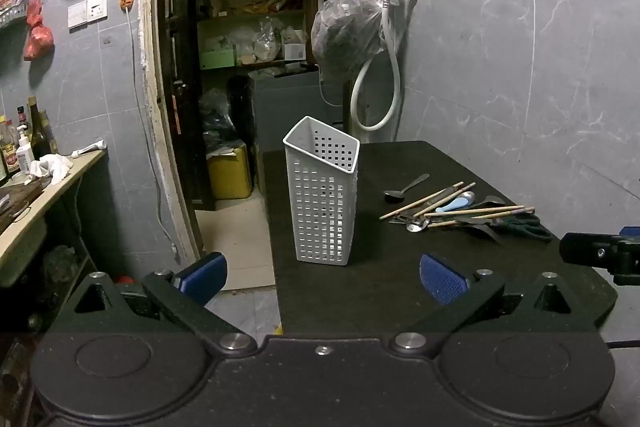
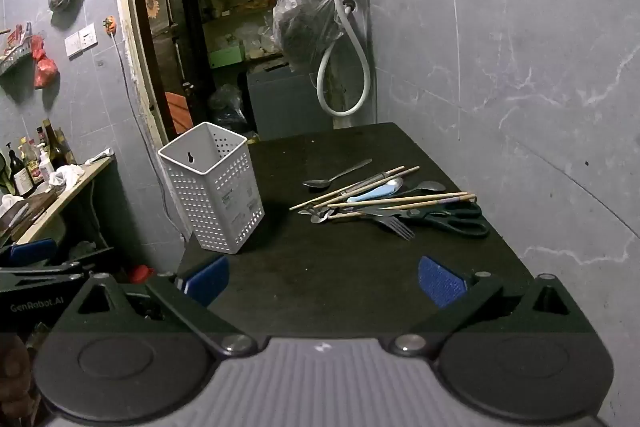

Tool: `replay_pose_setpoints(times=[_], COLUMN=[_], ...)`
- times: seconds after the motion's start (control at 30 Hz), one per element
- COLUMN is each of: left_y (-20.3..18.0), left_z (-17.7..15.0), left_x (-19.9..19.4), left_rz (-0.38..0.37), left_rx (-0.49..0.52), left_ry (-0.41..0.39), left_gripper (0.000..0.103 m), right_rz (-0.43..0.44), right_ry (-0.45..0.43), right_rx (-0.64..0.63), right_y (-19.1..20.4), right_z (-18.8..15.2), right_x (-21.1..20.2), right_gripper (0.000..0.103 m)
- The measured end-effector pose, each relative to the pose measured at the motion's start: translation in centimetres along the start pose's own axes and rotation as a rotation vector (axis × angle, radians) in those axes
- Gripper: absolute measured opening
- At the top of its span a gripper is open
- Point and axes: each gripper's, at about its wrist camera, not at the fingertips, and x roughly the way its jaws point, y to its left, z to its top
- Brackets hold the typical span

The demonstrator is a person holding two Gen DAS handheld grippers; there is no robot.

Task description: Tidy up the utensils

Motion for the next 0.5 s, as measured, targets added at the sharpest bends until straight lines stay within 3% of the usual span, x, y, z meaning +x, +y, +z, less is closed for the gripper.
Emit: replay_pose_setpoints(times=[0.5], left_y=[-0.06], left_z=[0.07], left_x=[0.24], left_rz=[-0.014], left_rx=[0.009], left_ry=[0.013], left_gripper=[0.102], right_rz=[0.000], right_ry=[0.004], right_rx=[0.006], right_y=[-0.07], right_z=[0.15], right_x=[-0.04], right_gripper=[0.103])
